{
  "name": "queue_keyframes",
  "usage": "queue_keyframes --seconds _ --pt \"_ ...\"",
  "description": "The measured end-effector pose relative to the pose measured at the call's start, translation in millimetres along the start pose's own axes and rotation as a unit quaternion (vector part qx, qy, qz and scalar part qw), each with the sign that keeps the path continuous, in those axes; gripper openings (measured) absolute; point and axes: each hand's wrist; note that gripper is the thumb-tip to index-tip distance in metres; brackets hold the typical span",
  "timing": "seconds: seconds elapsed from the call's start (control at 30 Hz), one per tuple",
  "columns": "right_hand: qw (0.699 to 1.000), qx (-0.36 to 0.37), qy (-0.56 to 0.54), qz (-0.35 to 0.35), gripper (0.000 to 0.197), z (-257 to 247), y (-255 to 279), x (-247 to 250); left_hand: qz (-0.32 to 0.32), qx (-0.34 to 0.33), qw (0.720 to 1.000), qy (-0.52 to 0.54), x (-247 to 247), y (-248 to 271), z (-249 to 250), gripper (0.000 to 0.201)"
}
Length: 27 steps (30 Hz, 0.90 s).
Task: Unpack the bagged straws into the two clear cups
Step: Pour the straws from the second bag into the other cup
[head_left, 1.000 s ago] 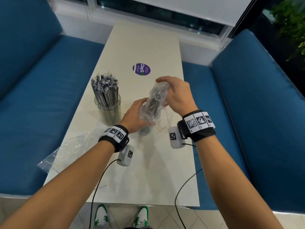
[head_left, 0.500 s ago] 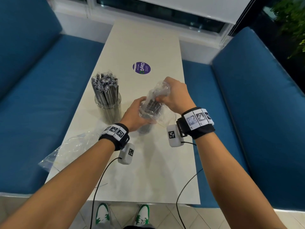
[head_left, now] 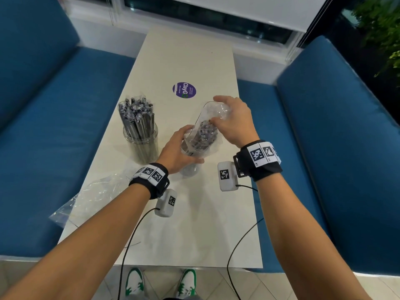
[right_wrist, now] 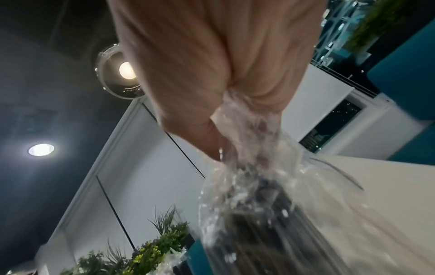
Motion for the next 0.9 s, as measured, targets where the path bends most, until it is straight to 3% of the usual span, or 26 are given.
queue_keyframes --seconds 0.13,0.27,0.37,0.43,0.5,0.57,0.67,0.9 --pt "0.995 -0.007 -0.007 0.099 0.034 4 5 -8 0.007 0.022 1.0 0.004 1 1 -1 0.11" --pt "0.998 0.021 0.052 -0.011 0.037 8 16 -25 0.0 0.016 1.0 -0.014 3 4 5 0.089" --pt "0.994 0.06 0.017 -0.092 0.056 10 20 -16 -0.012 0.0 1.0 -0.02 4 4 11 0.069" --pt "0.99 0.108 0.023 -0.088 0.056 9 20 -12 -0.013 0.005 0.999 -0.032 4 2 11 0.071" --pt "0.991 0.125 0.026 -0.025 0.044 7 17 -14 -0.012 0.001 0.999 -0.038 4 2 10 0.06" --pt "0.992 0.121 0.015 0.033 0.033 3 12 -15 -0.003 0.012 1.0 -0.023 5 5 14 0.07" --pt "0.992 0.109 0.065 -0.006 0.03 -2 7 -14 -0.01 0.006 1.0 -0.01 6 7 15 0.081" --pt "0.993 0.091 0.054 0.059 0.034 -2 4 -3 -0.002 0.005 0.999 -0.05 9 11 21 0.091"
Point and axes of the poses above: each hand's wrist, its own y-axis away from the middle knuckle, its own x-axis out of the back of the hand, z = x × y, and after that the axes turned 8 degrees about z, right-handed
